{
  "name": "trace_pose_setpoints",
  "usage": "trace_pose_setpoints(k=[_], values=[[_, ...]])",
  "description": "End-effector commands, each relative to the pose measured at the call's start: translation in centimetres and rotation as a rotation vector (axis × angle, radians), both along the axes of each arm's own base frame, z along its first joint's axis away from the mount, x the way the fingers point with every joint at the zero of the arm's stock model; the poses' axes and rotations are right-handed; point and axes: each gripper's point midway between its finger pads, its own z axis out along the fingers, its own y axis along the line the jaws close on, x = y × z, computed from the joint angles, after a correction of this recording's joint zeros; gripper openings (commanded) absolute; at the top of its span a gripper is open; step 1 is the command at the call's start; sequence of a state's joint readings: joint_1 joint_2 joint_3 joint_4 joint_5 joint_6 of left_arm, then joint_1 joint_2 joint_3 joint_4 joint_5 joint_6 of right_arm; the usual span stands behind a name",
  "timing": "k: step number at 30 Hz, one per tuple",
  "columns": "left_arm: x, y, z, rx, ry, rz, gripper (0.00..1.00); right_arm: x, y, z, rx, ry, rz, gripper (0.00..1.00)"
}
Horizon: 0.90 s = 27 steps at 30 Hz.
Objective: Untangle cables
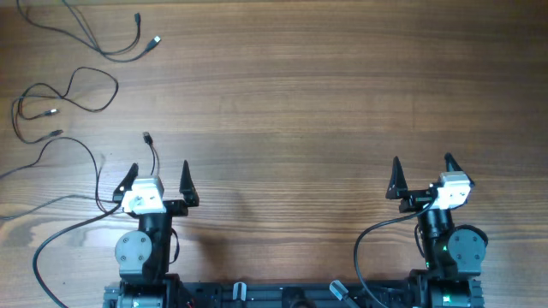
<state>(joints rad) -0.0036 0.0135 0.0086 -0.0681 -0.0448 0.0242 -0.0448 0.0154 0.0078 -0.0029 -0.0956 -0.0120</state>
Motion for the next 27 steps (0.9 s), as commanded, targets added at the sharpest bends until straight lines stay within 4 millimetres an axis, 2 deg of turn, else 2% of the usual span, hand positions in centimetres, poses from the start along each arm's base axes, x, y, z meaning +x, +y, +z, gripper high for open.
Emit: trace_pose_setpoints(k=[1, 27], values=[[-0.06, 0.5, 0.07, -0.005, -0.007, 0.027, 1.0, -0.06, -0.16, 0.27, 0.012, -0.013, -0.01, 1.0], [-0.06, 0.5, 0.05, -0.004, -0.006, 0.027, 1.0, -0.05, -0.16, 0.27, 0.012, -0.013, -0.01, 1.0]])
